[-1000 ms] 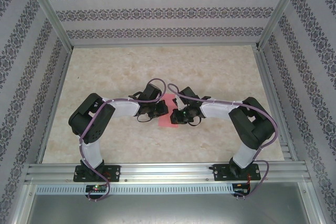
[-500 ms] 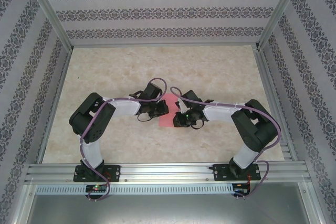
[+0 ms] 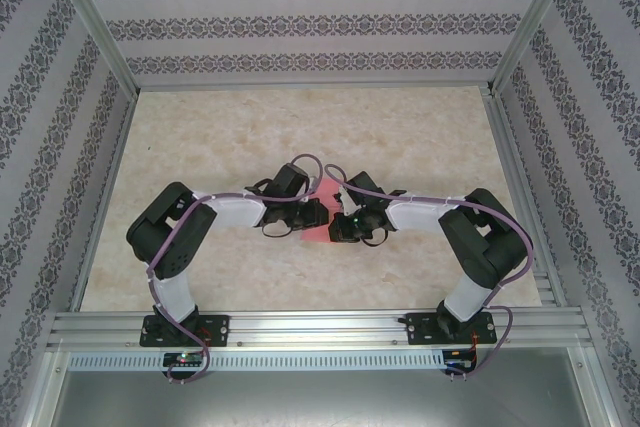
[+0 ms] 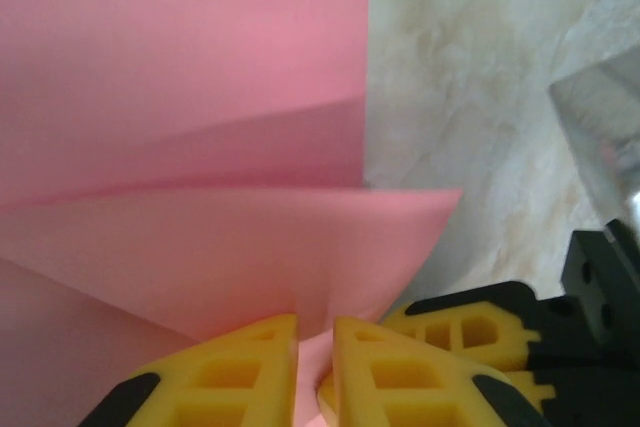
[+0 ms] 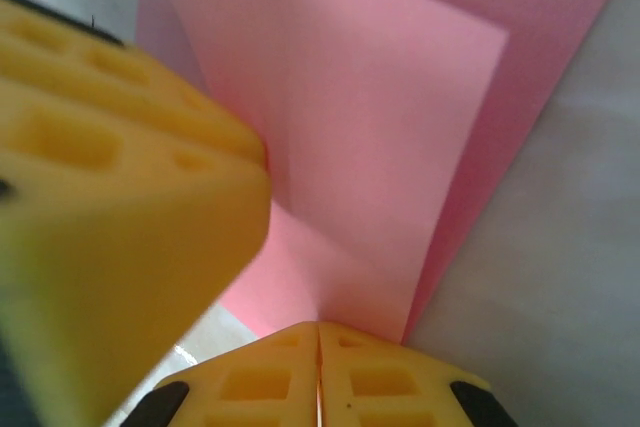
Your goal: Fold a paper plane with a square sheet of paper (pick it up from the middle)
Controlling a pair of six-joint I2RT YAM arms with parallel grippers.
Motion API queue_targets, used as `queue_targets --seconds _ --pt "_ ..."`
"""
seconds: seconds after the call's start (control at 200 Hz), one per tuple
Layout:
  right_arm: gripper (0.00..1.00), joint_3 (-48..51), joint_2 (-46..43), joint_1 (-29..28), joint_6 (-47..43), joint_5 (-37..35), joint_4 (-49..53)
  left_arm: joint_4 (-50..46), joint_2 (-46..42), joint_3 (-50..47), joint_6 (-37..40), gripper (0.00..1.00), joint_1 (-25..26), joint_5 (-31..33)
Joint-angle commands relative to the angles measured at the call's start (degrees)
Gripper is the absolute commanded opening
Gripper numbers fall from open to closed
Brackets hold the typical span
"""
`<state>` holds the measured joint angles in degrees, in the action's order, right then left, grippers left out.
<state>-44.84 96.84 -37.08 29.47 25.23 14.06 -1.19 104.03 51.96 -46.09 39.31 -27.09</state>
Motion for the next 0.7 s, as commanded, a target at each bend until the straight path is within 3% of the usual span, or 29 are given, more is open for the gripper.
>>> queue_targets --seconds 0.0,0.25,0.42,0.694 --pt "0.09 2.3 3.53 -0.16 0.84 -3.27 3.28 2.69 -0.76 -1.45 -0.84 0.15 1.6 0.71" --pt "0.08 2.21 3.7 -0.1 0.91 -3.43 3.83 3.05 0.85 -1.58 -1.82 0.14 3.14 2.76" --pt "0.08 2.3 4.28 -0.01 0.92 -5.26 5.51 -0.05 1.5 -1.59 -0.79 0.12 3.05 7.91" --pt "0.08 3.05 7.15 0.16 0.14 -9.44 9.1 -1.99 1.43 -1.8 1.29 0.11 -0.11 11.34"
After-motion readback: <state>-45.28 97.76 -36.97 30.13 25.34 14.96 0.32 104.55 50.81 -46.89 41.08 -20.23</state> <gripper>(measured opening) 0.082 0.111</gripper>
